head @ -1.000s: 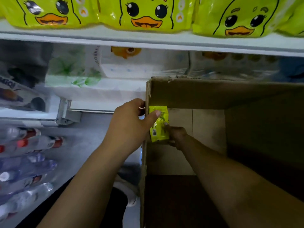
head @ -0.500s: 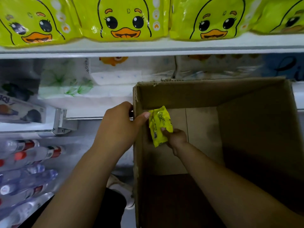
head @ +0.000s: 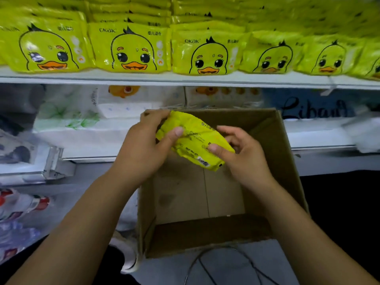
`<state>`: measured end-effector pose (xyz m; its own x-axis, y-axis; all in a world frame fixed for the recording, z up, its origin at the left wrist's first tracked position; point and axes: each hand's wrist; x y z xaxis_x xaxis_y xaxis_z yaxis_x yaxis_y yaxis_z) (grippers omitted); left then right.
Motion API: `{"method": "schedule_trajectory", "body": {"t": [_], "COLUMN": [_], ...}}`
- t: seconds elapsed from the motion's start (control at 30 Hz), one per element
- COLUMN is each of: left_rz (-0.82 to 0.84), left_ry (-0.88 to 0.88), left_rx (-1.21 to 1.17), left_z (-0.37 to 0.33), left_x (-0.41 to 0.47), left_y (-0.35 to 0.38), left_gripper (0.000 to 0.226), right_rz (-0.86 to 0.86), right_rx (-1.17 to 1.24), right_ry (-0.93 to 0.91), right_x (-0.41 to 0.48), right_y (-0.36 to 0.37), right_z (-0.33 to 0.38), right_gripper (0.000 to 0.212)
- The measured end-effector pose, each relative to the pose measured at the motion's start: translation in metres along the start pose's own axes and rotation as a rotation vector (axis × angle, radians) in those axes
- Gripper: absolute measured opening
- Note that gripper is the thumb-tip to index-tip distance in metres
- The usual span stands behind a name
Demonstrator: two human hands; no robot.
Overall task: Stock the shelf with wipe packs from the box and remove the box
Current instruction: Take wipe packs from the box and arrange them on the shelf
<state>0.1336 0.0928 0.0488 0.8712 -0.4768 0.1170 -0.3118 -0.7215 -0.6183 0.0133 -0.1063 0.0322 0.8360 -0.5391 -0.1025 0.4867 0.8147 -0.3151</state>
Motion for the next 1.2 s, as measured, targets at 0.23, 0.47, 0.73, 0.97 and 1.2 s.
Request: {"method": "schedule_trajectory", "body": {"t": [0.23,0.47,0.73,0.97,1.2], "left_rz": [0.021,0.102,-0.188,-0.231,-0.198], "left_ry": [-0.106,-0.354,-0.314,-0.363,-0.399], "left_rx": [-0.29,-0.74,-0.569,-0.665,-0.843], "left_z": [-0.035,-0.059,-0.046,-0.039,-0.038], "left_x": [-0.027,-0.039,-0.037,-0.03,-0.027], "left_y": [-0.003,-0.023,-0.026,-0.046,-0.058], "left_gripper": [0.017,0.049,0.009,0.038,0.028], "right_rz": [-0.072,-0.294,-0.221,-0.233,-0.287], "right_rx": [0.291,0.319,0.337,0.35,0.388], "right_ry": [0.019,0.145,0.132,0.186,0.184], "right_x": [-0.016,-0.025,-0.028,-0.022,-0.012], "right_y": [-0.012,-0.023,-0.006,0.0,0.009], "right_z": [0.046,0.06,0.071,0.086,0.107], "right_gripper": [0.026,0.026,0.026,0.029,0.028]}}
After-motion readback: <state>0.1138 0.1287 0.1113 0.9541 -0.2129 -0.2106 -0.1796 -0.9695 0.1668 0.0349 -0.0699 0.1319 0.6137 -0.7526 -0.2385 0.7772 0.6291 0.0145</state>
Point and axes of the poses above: each hand's wrist, its own x-axis towards the middle knuckle, its own y-axis out of the palm, z = x × y, and after that the axes turned 6 degrees about -z, right-handed
